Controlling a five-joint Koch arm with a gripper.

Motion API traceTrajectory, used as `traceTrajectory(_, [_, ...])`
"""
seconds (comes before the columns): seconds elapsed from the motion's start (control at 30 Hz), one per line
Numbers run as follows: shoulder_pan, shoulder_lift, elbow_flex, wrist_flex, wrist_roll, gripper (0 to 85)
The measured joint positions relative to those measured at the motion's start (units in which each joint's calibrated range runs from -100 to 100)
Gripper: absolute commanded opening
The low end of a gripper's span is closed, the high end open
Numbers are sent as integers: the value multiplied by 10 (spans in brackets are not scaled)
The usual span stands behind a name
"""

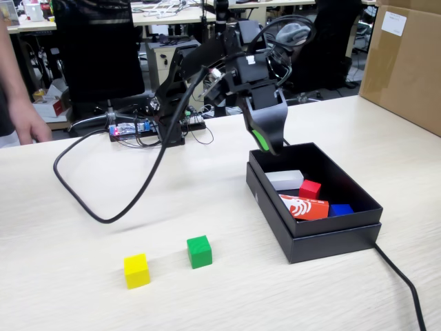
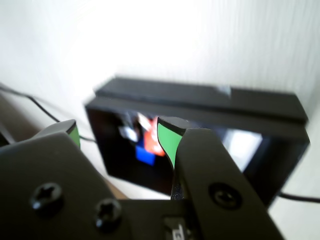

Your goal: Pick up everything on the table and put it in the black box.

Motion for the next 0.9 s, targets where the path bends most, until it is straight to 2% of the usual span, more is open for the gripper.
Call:
traceTrajectory(0.17, [-38,3,0,0,-21,384])
traceTrajectory(0.3, [-63,31,35,0,-45,386])
traceTrajectory(0.5, [-92,104,70,2,-86,441])
traceTrajectory(0.8, [-107,207,132,34,-128,468])
traceTrajectory(0.9, [-106,236,133,36,-131,480])
